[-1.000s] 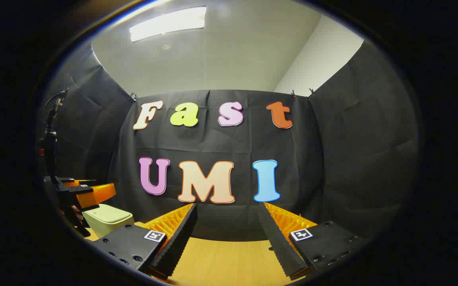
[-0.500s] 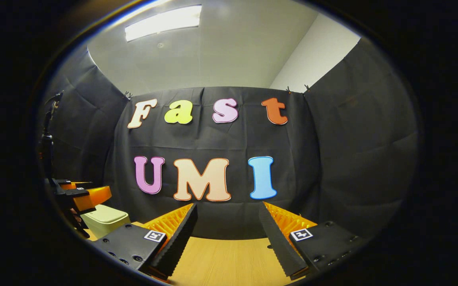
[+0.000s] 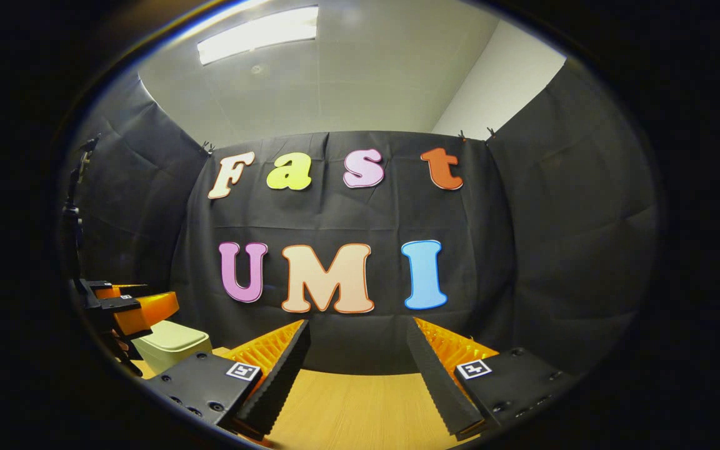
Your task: Press the lid of the desktop garbage bin to open it, pick up the crumpled paper on the desktop and throw it into the bin, then pick up the pop can on the desktop and drop it into the bin, and finally close the garbage bin lid.
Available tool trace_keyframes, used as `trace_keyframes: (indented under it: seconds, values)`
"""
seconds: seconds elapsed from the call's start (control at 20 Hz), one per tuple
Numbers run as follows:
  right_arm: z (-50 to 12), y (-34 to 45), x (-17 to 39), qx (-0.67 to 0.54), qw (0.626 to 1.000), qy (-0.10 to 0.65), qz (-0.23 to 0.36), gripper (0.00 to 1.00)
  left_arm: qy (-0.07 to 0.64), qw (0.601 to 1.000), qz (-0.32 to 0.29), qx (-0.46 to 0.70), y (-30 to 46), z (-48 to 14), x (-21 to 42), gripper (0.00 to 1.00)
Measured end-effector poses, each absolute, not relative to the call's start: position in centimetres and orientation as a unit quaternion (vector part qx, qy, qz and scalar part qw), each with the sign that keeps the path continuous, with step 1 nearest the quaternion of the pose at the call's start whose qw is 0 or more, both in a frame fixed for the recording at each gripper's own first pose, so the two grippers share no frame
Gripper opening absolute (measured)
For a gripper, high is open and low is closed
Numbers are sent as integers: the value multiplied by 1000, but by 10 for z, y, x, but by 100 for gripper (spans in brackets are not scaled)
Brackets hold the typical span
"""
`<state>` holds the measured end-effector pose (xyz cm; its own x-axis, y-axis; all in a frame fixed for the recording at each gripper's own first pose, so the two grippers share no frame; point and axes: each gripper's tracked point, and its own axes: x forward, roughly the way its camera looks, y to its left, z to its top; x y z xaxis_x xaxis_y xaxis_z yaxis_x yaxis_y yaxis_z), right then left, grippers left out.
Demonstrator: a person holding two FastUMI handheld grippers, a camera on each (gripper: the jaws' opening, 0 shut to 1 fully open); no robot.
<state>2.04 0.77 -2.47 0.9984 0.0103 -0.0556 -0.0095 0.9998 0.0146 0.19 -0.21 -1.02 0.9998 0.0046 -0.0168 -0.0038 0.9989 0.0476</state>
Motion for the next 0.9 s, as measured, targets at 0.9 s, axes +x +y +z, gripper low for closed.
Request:
trace_keyframes:
  seconds: [0.9]
  values:
    - [-45, 5, 32, 15, 998, 55, 2, 98, 17, 999, -3, 41, -2, -19, 14, 60]
